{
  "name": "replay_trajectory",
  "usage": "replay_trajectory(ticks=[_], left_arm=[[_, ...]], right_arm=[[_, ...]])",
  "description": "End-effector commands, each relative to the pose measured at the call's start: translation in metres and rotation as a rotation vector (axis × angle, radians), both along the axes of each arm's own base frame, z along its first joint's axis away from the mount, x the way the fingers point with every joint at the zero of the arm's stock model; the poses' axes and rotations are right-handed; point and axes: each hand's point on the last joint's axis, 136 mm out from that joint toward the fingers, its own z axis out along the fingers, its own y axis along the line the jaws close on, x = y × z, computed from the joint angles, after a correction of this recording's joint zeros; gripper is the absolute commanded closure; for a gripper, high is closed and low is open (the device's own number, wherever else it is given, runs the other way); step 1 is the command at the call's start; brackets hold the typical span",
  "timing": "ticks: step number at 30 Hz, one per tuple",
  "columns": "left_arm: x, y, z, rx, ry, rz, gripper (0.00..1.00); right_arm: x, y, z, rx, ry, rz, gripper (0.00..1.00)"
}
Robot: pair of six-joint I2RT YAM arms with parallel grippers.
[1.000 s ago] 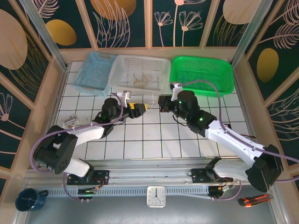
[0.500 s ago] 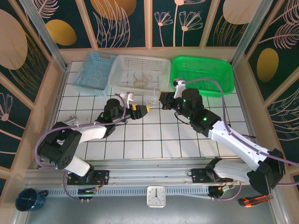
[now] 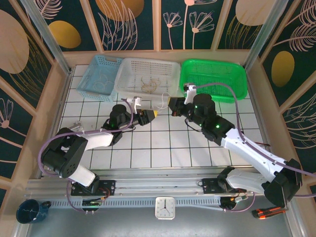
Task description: Untangle the cables
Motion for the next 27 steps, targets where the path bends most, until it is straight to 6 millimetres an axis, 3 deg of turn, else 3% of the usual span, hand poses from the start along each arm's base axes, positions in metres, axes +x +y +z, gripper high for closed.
replay_trajectory(ticks=[1,5,12,17,20,27], left_arm=[[-0.001,-0.005,0.012,-0.042,-0.047,-0.018,0.65],[0.0,-0.003,0.009,-0.044,-0.041,-0.004,0.56],[-0.003,0.005,0.006,-0.064,-0.035,0.036,0.5],[-0.004,0.012,0.006,-0.104,-0.027,0.075,0.4],[-0.006,0.015,0.011,-0.141,-0.037,0.088,0.28],[-0.004,0.012,0.014,-0.19,-0.016,0.083,0.31]], right_arm=[[-0.001,-0.005,0.033,0.058,-0.059,-0.01,1.0],[-0.001,-0.007,0.033,0.056,-0.06,-0.019,1.0],[0.0,-0.012,0.033,0.049,-0.067,-0.036,1.0],[-0.001,-0.014,0.034,0.052,-0.069,-0.039,1.0],[-0.001,-0.015,0.033,0.052,-0.067,-0.04,1.0],[-0.002,-0.014,0.035,0.064,-0.067,-0.034,1.0]])
